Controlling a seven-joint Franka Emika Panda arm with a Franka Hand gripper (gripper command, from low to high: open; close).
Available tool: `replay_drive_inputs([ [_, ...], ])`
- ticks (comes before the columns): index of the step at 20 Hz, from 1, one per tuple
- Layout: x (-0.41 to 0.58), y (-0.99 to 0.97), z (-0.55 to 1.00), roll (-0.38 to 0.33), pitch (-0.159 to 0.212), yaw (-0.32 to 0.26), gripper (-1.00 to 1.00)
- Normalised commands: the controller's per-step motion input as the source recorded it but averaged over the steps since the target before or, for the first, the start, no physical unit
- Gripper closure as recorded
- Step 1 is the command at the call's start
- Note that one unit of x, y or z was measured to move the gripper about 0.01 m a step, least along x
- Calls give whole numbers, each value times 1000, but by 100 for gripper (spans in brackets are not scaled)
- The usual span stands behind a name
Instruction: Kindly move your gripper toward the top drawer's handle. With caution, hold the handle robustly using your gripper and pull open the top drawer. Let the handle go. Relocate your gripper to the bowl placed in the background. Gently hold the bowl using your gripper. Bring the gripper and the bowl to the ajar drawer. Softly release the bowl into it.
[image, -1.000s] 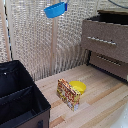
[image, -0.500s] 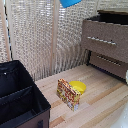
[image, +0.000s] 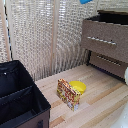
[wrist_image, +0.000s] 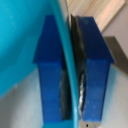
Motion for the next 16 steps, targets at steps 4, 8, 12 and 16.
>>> replay_drive_inputs([
  [4,64,-1000,238,88,-80,0,100],
  [8,0,-1000,99,79,-12,0,100],
  [12,-110,-1000,222,94,126,0,100],
  [16,-105,-921,-29,83,60,0,100],
])
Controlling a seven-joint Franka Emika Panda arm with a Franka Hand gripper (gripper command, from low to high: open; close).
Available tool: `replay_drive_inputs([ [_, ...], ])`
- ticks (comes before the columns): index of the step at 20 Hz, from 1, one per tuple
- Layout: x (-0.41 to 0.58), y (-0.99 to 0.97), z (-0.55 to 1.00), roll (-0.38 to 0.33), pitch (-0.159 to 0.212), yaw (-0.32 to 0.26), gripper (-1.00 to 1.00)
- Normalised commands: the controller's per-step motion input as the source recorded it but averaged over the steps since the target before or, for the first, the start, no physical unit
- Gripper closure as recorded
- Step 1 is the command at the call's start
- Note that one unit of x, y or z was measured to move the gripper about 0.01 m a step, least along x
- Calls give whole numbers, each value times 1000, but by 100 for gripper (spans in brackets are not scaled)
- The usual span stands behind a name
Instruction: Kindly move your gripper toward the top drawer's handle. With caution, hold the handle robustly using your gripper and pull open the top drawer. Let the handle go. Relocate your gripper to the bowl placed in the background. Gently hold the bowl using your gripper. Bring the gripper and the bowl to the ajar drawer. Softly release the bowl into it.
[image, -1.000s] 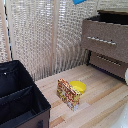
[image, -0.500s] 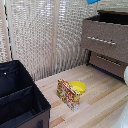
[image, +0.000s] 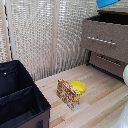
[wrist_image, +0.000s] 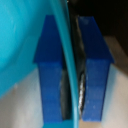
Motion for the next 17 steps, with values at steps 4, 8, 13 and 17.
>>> replay_drive_inputs([
  [4,33,-456,-86,11,-107,20,100],
  [8,86,-167,0,8,-87,13,-100],
  [13,96,-29,43,16,23,-7,-100],
  [17,459,-14,289,46,85,-44,-100],
])
